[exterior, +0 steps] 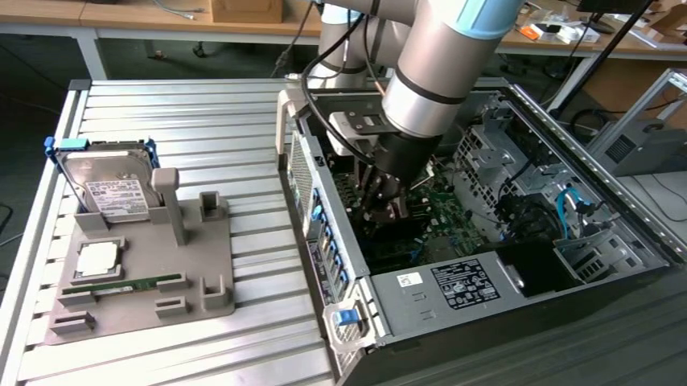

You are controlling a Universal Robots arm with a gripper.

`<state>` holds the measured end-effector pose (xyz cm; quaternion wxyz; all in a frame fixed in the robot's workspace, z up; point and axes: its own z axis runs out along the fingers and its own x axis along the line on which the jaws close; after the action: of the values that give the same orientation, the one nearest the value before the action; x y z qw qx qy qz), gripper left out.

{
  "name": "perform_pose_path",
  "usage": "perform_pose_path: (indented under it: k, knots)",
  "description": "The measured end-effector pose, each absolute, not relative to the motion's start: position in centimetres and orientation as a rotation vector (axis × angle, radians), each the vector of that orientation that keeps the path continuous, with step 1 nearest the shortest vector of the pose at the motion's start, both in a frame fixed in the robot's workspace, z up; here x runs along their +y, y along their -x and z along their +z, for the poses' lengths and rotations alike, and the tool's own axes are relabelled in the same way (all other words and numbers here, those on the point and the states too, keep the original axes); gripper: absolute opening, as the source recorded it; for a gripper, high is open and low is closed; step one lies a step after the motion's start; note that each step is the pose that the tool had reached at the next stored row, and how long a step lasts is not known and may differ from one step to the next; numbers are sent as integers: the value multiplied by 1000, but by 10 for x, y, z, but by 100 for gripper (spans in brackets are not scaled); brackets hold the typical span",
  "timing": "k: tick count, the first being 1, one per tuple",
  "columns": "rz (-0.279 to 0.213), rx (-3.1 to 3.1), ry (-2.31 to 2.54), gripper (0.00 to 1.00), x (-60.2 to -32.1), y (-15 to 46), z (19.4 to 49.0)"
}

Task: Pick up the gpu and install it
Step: 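Press down on the gpu until it lock into place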

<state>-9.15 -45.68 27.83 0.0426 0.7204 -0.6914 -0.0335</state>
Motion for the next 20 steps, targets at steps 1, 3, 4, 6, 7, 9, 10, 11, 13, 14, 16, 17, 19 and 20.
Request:
perform_pose_path:
  k: [1,3,4,6,7,9,10,11,13,14,16,17,19,20]
  knots:
    - [-105,-2114,-2203,11,-457,87,278]
    - [-113,-2110,-2199,11,-457,77,278]
    - [-116,-2109,-2198,11,-457,73,278]
    - [-120,-2106,-2195,11,-456,68,278]
    - [-121,-2106,-2195,11,-455,67,278]
    - [-121,-2106,-2195,11,-453,67,278]
    - [-121,-2106,-2195,11,-452,67,278]
    - [-121,-2106,-2195,11,-452,67,278]
    - [-121,-2106,-2195,11,-452,67,277]
    - [-121,-2106,-2195,11,-452,67,277]
    - [-122,-2106,-2195,11,-452,67,277]
    - [-122,-2106,-2195,11,-452,67,277]
    - [-122,-2106,-2194,11,-452,67,276]
    - [-122,-2106,-2194,11,-452,67,276]
